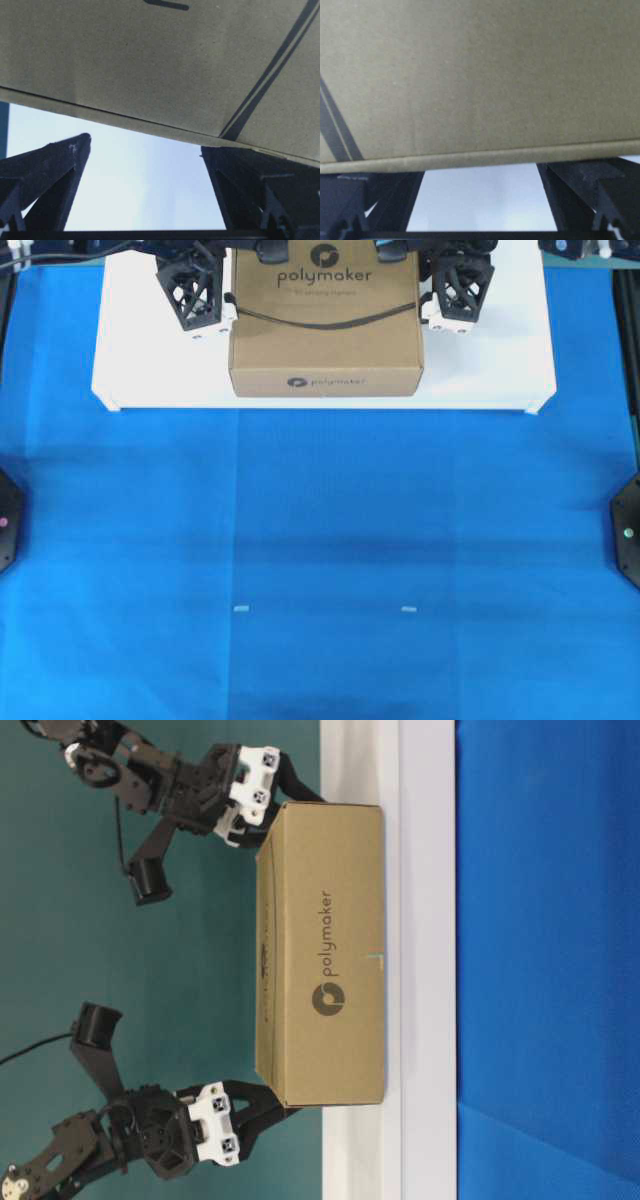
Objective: Place the cardboard box on the stand after clamping it between your arms.
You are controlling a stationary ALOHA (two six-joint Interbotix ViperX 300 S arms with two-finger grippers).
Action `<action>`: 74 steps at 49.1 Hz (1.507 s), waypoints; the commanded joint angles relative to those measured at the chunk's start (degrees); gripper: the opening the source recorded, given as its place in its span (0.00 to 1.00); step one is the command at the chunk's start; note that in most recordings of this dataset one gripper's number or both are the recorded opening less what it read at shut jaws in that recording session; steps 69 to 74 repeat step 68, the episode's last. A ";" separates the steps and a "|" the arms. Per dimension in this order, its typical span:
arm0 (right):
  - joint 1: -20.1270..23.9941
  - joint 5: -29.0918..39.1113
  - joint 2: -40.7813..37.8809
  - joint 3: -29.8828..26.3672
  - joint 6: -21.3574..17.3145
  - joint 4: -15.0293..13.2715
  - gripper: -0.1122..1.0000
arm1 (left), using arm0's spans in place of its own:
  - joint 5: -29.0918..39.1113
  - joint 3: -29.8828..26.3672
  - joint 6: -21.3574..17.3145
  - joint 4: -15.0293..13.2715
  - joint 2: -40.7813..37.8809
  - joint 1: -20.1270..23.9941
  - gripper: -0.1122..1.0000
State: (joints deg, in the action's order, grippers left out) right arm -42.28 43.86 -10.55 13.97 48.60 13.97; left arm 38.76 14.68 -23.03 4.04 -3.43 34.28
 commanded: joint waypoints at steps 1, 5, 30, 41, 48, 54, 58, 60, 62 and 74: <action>0.62 -2.72 2.20 -1.23 -0.97 2.99 0.97 | -4.92 -0.88 1.85 -1.23 1.58 -0.88 0.89; -0.35 -3.25 2.55 -0.70 -0.97 3.08 0.97 | -5.80 -0.88 1.85 -1.23 1.58 -0.26 0.89; -3.60 -4.66 6.33 3.96 -0.53 2.99 0.97 | -5.27 0.70 1.85 -1.23 2.81 2.02 0.89; -5.27 -4.83 9.14 5.98 -0.44 2.99 0.97 | -5.27 3.08 1.67 -1.23 5.45 3.78 0.89; -5.63 -5.01 10.28 8.44 -0.62 2.99 0.97 | -5.27 4.83 1.67 -1.14 6.94 5.01 0.89; -6.77 -5.10 13.18 10.63 -1.41 3.08 0.97 | -5.27 6.42 1.76 -1.14 9.32 5.27 0.89; -6.94 -5.36 16.52 12.22 -2.29 3.08 0.97 | -5.54 8.09 2.20 -1.14 11.51 5.27 0.89; -6.86 -5.80 18.28 13.10 -2.64 3.08 0.97 | -5.62 9.05 2.37 -1.23 13.01 5.27 0.89; -6.68 -6.06 20.04 13.89 -3.08 3.08 0.97 | -5.71 10.02 2.55 -1.14 14.41 5.27 0.89; -5.89 -7.65 25.75 16.61 -4.39 4.22 0.97 | -7.03 13.62 2.90 -1.23 19.86 3.69 0.89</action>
